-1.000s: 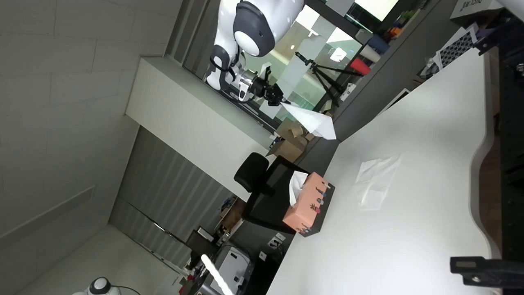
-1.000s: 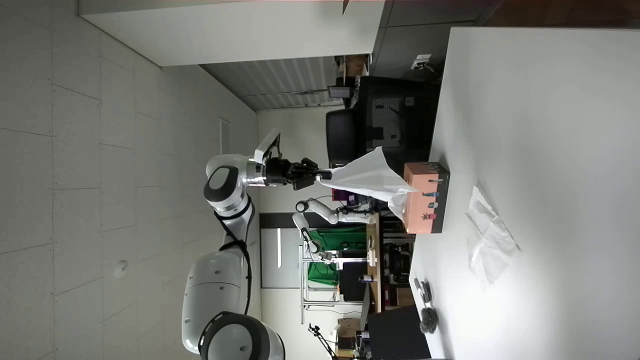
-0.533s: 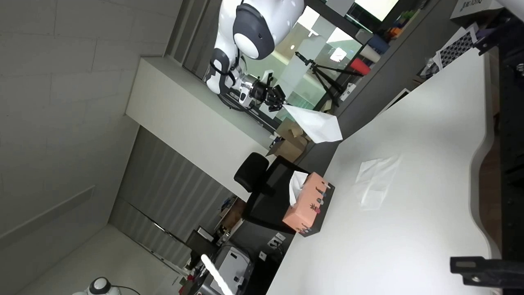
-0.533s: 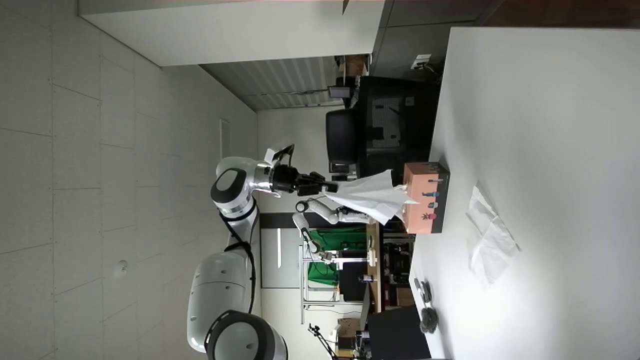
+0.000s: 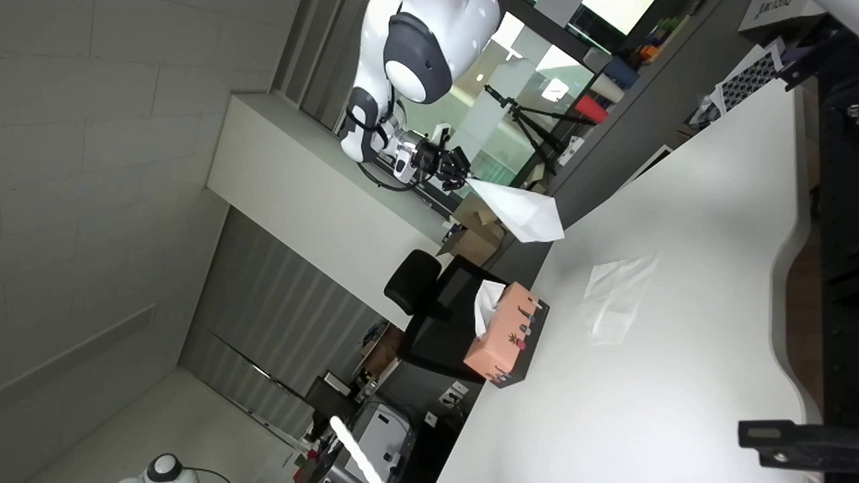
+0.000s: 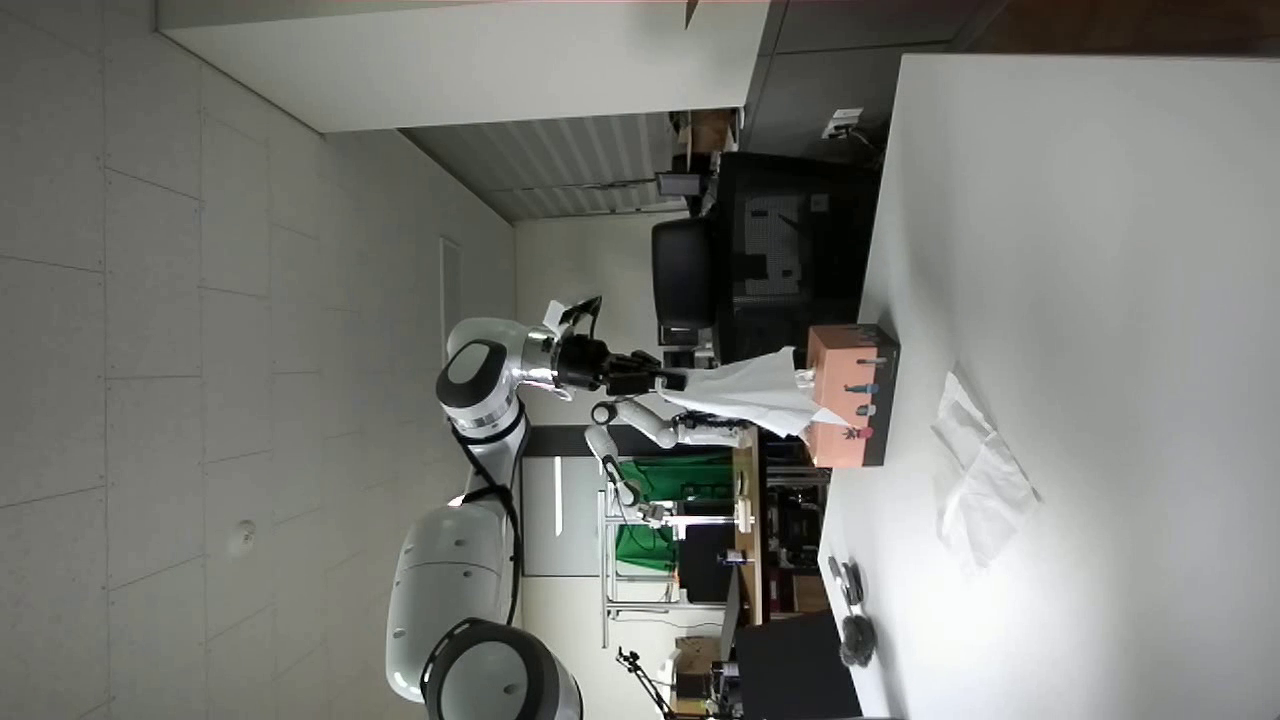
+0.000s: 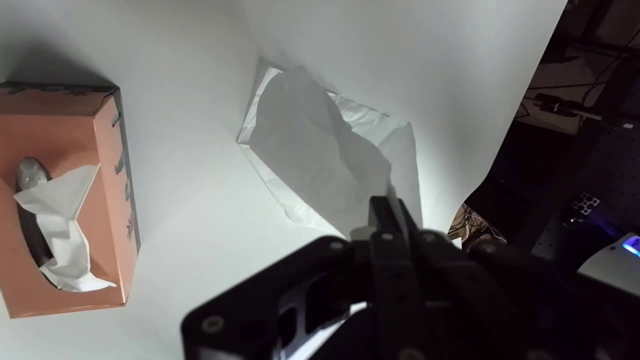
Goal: Remove a tissue from the box
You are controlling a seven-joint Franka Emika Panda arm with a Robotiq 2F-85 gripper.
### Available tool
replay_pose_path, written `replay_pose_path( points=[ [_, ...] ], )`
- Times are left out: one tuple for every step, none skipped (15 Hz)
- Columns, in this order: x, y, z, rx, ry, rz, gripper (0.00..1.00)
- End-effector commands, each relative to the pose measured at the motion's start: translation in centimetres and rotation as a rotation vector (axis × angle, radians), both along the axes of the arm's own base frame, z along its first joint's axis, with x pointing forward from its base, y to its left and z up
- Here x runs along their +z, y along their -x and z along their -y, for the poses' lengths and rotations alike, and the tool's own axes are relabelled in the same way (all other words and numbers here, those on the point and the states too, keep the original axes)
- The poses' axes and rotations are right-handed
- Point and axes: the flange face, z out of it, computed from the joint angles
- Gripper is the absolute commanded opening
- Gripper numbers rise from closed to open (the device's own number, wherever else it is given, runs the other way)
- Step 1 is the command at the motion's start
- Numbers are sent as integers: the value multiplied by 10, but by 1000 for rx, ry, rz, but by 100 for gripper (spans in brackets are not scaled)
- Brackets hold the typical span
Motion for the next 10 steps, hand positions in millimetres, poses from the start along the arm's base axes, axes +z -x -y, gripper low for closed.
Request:
replay_pose_path(
  points=[
    [0, 0, -1, 0, 0, 0, 1],
    [0, 0, -1, 0, 0, 0, 1],
    [0, 0, -1, 0, 0, 0, 1],
    [0, 0, -1, 1, 0, 0, 1],
    [0, 0, -1, 1, 0, 0, 1],
    [0, 0, -1, 1, 0, 0, 1],
    [0, 0, -1, 1, 0, 0, 0],
    [-3, 0, -1, 3, -3, -6, 0],
    [-8, -1, -1, 4, -12, -6, 0],
    [-12, -2, -1, 11, -28, -5, 0]
  ],
)
